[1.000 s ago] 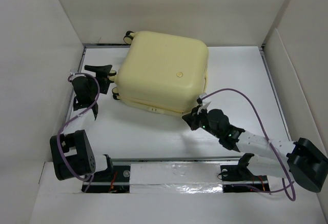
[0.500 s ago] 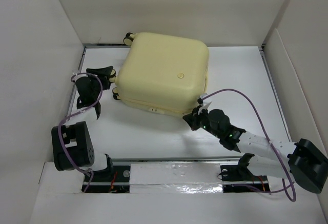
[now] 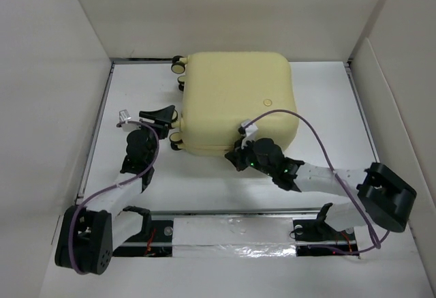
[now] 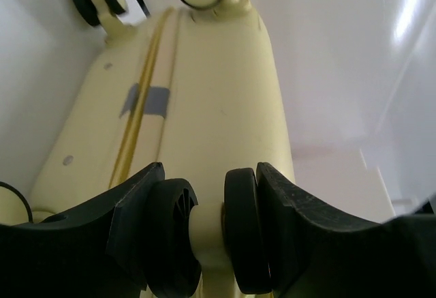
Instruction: Pack the luggage
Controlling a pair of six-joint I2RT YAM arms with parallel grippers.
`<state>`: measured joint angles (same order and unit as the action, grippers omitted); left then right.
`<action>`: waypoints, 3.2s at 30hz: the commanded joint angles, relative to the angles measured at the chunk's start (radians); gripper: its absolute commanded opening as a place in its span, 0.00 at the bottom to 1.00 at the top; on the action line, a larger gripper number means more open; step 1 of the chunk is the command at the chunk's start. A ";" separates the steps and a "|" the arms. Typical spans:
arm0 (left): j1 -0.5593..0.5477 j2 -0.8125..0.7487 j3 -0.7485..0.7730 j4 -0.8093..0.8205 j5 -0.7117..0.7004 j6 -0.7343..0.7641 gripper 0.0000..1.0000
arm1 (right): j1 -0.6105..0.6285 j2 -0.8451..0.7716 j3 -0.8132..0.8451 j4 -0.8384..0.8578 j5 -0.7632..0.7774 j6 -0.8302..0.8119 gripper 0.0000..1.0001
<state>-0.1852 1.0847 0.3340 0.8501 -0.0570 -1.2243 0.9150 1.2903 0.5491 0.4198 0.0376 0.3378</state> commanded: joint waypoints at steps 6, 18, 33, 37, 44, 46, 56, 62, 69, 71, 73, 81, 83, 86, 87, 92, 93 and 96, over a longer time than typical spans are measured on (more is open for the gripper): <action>-0.086 -0.314 0.031 -0.298 0.257 0.278 0.00 | 0.199 0.262 0.293 0.166 -0.157 -0.011 0.00; -0.086 -0.545 0.083 -0.770 0.238 0.460 0.00 | 0.294 0.466 0.502 0.144 -0.343 -0.069 0.00; -0.096 -0.367 -0.139 -0.200 0.496 0.264 0.00 | -0.232 -0.175 0.083 -0.099 -0.389 -0.154 0.00; -0.282 -0.206 -0.020 -0.145 0.380 0.308 0.00 | -0.315 -0.233 0.077 -0.185 -0.427 -0.161 0.00; -0.481 0.070 0.096 0.044 0.287 0.307 0.00 | -0.225 -0.310 -0.053 -0.170 -0.317 -0.083 0.00; -0.481 0.113 0.106 0.099 0.298 0.280 0.00 | -0.213 -0.347 -0.104 -0.176 -0.262 -0.077 0.05; -0.559 0.147 0.122 0.135 0.296 0.276 0.00 | -0.326 -0.582 -0.333 0.002 -0.129 0.032 0.57; -0.559 0.135 0.108 0.168 0.318 0.253 0.00 | -0.406 -0.369 -0.281 0.108 -0.257 -0.008 0.59; -0.568 0.029 0.154 0.106 0.330 0.252 0.00 | -0.397 -0.309 -0.288 0.241 -0.393 -0.025 0.58; -0.568 -0.026 0.181 0.041 0.309 0.273 0.00 | -0.396 -0.330 -0.305 0.246 -0.380 -0.025 0.59; -0.568 -0.068 0.195 0.004 0.298 0.284 0.00 | -0.396 -0.370 -0.319 0.215 -0.363 -0.025 0.62; -0.568 -0.078 0.188 -0.011 0.293 0.269 0.00 | -0.396 -0.398 -0.325 0.137 -0.350 -0.036 0.68; -0.568 -0.066 0.174 0.000 0.296 0.261 0.00 | -0.396 -0.362 -0.324 0.151 -0.357 -0.031 0.68; -0.568 -0.048 0.165 0.013 0.309 0.252 0.00 | -0.396 -0.321 -0.322 0.181 -0.354 -0.028 0.64; -0.568 -0.043 0.163 0.017 0.309 0.250 0.00 | -0.387 -0.313 -0.319 0.189 -0.354 -0.025 0.60; -0.568 -0.013 0.163 0.038 0.313 0.250 0.00 | -0.357 -0.264 -0.290 0.211 -0.351 -0.028 0.51; -0.568 -0.012 0.168 0.037 0.313 0.252 0.00 | -0.343 -0.250 -0.288 0.212 -0.343 -0.028 0.49; -0.568 0.000 0.175 0.037 0.315 0.258 0.00 | -0.314 -0.227 -0.275 0.214 -0.340 -0.033 0.49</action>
<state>-0.7296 1.0847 0.4587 0.7380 0.1741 -0.9173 0.5545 1.0183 0.2291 0.6018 -0.3130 0.3176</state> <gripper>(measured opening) 0.457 0.502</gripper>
